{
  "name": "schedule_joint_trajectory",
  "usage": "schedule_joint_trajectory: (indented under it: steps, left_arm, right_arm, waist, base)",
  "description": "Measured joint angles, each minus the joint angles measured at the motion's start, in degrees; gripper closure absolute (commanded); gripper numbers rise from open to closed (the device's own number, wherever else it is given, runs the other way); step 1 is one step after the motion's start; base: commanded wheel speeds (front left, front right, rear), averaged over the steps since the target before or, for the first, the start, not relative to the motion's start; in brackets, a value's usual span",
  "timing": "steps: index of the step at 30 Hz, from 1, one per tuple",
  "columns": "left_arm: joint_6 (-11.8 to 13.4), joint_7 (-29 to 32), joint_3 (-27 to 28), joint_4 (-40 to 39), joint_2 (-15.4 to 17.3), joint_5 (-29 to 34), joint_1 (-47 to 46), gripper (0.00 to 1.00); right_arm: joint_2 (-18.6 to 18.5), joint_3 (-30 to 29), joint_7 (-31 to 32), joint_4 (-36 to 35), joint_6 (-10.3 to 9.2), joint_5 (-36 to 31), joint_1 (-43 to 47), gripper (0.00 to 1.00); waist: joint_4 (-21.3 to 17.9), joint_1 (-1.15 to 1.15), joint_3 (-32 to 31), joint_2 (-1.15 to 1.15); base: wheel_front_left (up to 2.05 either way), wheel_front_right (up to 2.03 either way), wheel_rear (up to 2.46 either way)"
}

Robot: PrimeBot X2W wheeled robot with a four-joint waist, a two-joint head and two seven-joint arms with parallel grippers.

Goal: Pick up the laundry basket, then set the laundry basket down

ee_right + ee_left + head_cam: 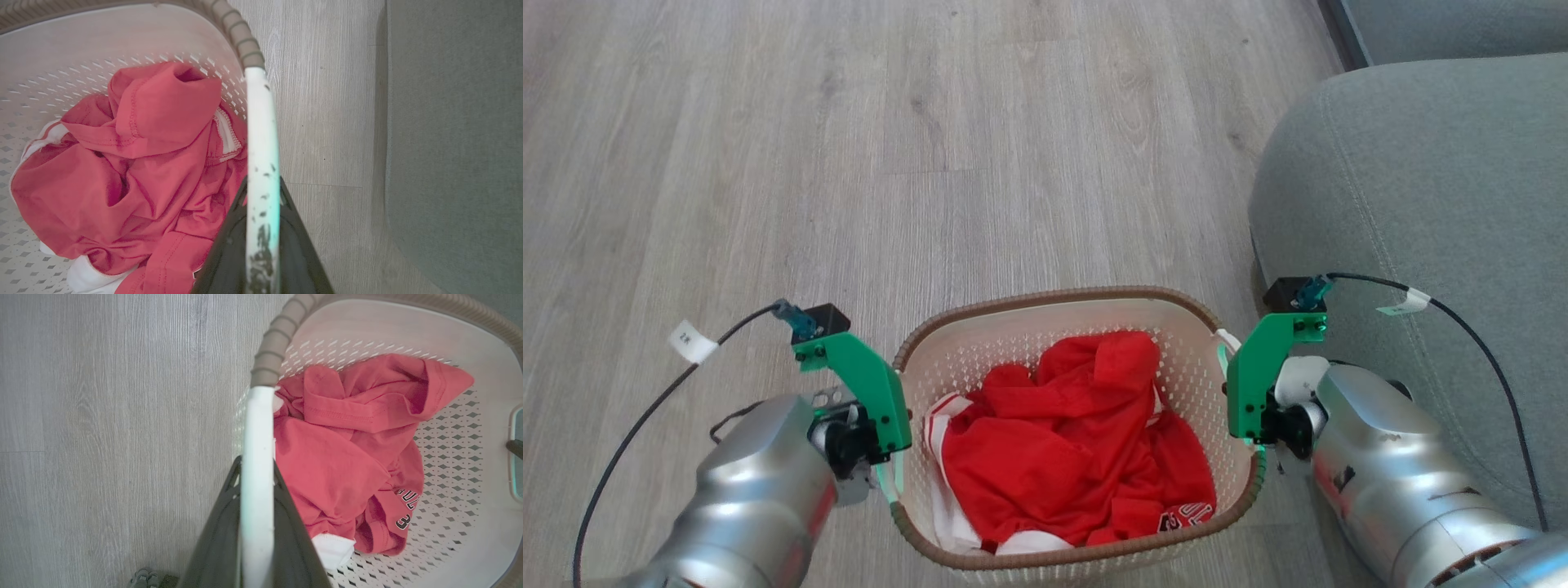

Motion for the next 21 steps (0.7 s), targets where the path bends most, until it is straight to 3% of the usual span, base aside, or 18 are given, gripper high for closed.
schedule_joint_trajectory:
  steps: [11,21]
  left_arm:
    - [0.00,-2.54,-0.51,-0.36,0.05,0.00,-0.04,1.00]
    - [0.00,-8.51,-1.51,-1.32,0.45,0.90,-4.98,1.00]
  right_arm:
    - [0.00,0.59,-1.89,0.09,0.00,0.52,-0.09,1.00]
    - [-0.03,-0.59,-7.17,0.13,0.00,-0.94,-4.41,1.00]
  waist:
    - [0.00,0.00,0.98,0.00]
    - [0.03,0.01,8.51,0.00]
  base:
    - [0.00,0.00,0.00]
    - [0.00,0.00,0.00]
